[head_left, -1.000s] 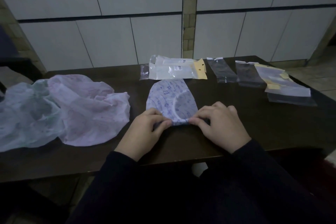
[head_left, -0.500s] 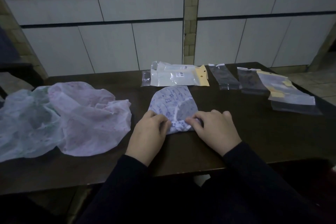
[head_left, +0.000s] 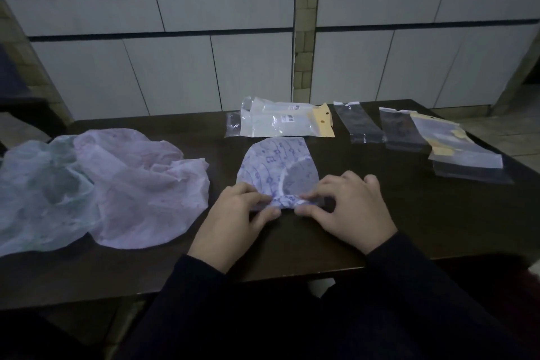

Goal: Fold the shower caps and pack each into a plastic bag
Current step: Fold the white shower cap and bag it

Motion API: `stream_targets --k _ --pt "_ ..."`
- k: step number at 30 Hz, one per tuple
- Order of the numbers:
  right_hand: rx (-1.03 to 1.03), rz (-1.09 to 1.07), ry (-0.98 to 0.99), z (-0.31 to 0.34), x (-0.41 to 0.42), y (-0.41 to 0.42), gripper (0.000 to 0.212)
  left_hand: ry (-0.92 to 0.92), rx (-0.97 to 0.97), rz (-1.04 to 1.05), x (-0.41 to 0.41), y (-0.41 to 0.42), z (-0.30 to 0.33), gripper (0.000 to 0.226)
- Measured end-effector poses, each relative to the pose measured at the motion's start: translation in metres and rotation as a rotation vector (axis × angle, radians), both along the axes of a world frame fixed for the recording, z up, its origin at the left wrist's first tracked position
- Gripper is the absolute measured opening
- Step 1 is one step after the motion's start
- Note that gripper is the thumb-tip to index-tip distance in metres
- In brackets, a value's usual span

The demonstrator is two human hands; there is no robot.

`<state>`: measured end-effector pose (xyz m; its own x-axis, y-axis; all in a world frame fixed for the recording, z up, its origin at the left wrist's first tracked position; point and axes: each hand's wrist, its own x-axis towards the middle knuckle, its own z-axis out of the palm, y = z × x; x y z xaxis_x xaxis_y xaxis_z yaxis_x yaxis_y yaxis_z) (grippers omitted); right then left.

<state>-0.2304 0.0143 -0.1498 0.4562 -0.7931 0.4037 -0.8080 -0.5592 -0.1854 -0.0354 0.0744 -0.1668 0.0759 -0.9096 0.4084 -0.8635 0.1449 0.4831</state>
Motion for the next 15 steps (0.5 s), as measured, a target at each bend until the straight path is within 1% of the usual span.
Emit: stream_targets --k 2,4,9,15 --pt "0.076 -0.001 0.006 -0.0001 -0.0057 0.0 0.037 -0.002 0.022 -0.006 0.0028 0.0013 0.0006 0.035" --pt "0.096 -0.02 -0.002 -0.0009 -0.0059 -0.0012 0.032 0.012 0.033 -0.001 0.0033 0.0007 0.0018 0.031" --pt "0.061 -0.027 -0.014 -0.0015 -0.0029 -0.0011 0.027 0.007 0.0 0.009 0.0039 0.0009 0.0022 0.024" --pt "0.014 -0.024 0.022 0.0012 -0.0037 0.0014 0.033 -0.009 0.034 0.033 0.0016 0.0003 0.0065 0.022"
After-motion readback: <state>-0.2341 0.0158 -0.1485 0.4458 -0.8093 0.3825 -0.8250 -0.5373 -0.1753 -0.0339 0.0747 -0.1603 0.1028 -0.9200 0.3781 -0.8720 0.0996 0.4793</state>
